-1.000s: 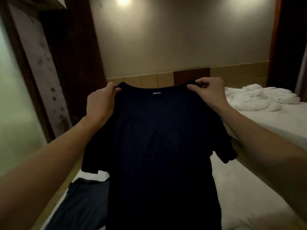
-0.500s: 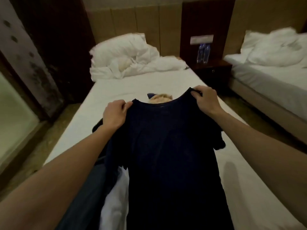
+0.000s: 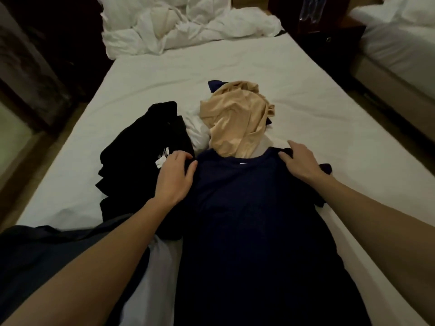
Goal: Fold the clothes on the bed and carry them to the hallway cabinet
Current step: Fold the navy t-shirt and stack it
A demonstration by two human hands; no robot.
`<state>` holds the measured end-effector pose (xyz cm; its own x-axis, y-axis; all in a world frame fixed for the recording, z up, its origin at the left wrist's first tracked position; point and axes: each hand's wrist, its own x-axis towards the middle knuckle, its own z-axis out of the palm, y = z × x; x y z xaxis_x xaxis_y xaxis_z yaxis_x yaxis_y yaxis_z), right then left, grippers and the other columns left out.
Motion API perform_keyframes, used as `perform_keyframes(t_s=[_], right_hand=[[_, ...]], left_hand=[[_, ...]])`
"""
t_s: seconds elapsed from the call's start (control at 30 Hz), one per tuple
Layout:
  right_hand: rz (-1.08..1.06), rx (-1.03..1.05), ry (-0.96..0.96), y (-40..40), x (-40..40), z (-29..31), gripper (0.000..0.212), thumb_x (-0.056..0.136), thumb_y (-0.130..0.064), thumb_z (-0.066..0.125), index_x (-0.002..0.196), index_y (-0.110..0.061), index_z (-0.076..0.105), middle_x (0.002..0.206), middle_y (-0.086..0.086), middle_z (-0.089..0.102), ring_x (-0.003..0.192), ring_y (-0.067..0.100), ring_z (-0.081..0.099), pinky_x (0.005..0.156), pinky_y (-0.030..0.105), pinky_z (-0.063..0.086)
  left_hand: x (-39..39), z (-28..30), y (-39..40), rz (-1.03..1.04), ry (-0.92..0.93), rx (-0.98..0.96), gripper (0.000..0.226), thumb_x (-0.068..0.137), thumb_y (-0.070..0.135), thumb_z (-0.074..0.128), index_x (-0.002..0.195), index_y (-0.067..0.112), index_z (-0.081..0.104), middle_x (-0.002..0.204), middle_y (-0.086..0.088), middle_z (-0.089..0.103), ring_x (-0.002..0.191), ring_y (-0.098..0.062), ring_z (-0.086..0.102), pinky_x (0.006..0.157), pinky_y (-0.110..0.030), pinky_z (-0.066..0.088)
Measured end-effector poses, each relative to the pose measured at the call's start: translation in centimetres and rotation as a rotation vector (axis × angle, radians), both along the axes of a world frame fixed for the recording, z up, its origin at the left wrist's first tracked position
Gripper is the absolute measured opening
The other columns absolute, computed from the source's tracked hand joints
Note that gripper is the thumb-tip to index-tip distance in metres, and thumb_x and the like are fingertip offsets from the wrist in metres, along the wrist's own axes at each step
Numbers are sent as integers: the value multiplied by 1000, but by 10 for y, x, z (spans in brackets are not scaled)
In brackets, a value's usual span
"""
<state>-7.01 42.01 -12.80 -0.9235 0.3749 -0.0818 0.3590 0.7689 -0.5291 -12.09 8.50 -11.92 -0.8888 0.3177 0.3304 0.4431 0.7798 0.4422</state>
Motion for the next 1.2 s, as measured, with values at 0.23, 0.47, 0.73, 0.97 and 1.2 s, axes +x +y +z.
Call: perform_keyframes(t_s=[0.23, 0.47, 0.73, 0.97, 1.2], right_hand=[[-184, 103, -384, 37, 68, -1, 35, 92, -33, 43, 117, -9, 50, 136, 16, 43, 121, 39, 43, 99, 50, 40], [-264, -128, -119, 52, 96, 25, 39, 81, -45, 73, 84, -7, 68, 89, 13, 66, 85, 30, 60, 71, 36, 48], [-369, -376, 240, 30, 93, 73, 41, 78, -39, 78, 92, -3, 64, 87, 10, 64, 84, 27, 63, 74, 42, 55], [-17, -1010, -90, -54, 74, 56, 48, 89, -41, 69, 122, -10, 54, 117, 16, 62, 101, 28, 68, 74, 35, 61], [-206, -870, 111, -40, 106, 28, 29, 98, 1, 39, 99, 2, 68, 93, 21, 70, 77, 27, 71, 72, 41, 62]], left_hand=[[47, 1, -31, 349, 27, -106, 35, 96, 39, 55, 107, 6, 56, 106, -15, 57, 99, -35, 56, 84, -47, 45], [73, 17, -39, 372, -270, -386, 61, 95, 62, 38, 109, 5, 56, 108, -16, 63, 101, -36, 59, 86, -44, 46], [66, 39, -66, 318, -382, -47, 10, 90, 25, 65, 87, 16, 62, 86, -7, 66, 82, -28, 64, 74, -40, 54], [51, 71, -30, 489, -731, 611, 16, 86, 12, 75, 95, 0, 70, 92, -17, 70, 80, -29, 67, 75, -43, 60], [60, 99, 72, 212, -1216, 1142, 17, 98, -6, 49, 114, -2, 52, 113, -22, 61, 94, -32, 67, 67, -35, 63]])
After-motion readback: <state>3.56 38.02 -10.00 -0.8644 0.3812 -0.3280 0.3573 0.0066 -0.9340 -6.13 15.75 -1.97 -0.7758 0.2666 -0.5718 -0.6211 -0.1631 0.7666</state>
